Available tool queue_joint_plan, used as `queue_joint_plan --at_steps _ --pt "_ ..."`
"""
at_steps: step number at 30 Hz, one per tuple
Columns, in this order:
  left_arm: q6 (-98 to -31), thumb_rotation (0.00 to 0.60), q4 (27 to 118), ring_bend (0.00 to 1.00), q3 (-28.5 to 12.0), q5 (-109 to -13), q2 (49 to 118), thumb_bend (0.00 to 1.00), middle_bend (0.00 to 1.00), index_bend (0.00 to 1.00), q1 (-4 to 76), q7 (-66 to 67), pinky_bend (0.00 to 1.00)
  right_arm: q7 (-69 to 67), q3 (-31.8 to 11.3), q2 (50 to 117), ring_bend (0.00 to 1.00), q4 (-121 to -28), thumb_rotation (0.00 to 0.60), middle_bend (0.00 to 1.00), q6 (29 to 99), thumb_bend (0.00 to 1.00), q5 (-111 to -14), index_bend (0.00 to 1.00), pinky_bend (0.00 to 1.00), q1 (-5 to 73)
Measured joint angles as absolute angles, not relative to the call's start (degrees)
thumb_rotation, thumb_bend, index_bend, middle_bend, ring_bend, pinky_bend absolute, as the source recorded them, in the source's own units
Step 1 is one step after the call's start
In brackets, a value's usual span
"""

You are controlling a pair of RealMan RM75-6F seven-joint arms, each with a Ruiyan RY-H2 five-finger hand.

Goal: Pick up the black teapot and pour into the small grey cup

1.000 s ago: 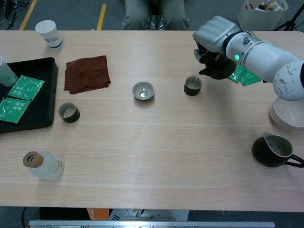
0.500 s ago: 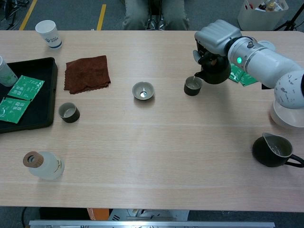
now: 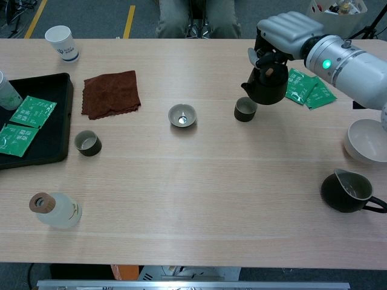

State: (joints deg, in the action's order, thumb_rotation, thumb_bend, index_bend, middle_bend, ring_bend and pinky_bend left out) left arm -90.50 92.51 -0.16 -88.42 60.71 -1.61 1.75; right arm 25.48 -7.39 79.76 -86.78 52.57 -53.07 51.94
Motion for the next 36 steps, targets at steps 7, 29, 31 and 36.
queue_joint_plan --at_steps 7,29,31,36 --pt "-89.86 0.600 93.12 0.17 -0.28 -88.66 60.73 0.29 0.24 0.22 -0.99 2.61 0.08 19.94 -7.54 74.31 0.96 -95.50 0.316 0.97 52.62 0.59 -59.51 0.97 0.30 49.54" --pt "-90.17 0.600 92.82 0.17 0.13 -88.95 60.90 0.29 0.24 0.22 -1.24 2.14 0.08 21.48 -0.63 81.06 0.91 -91.97 0.318 0.93 51.38 0.55 -70.72 0.93 0.24 45.71" --pt "-90.17 0.600 92.70 0.17 0.14 -88.99 60.93 0.29 0.24 0.22 -1.23 1.98 0.08 21.90 -0.48 82.72 0.90 -90.25 0.318 0.92 51.60 0.54 -71.11 0.93 0.23 45.47" --pt "-90.13 0.600 92.43 0.17 0.22 -88.89 60.89 0.29 0.24 0.22 -1.30 1.60 0.08 22.29 -0.23 86.34 0.86 -86.32 0.318 0.91 51.41 0.54 -71.79 0.90 0.23 45.03"
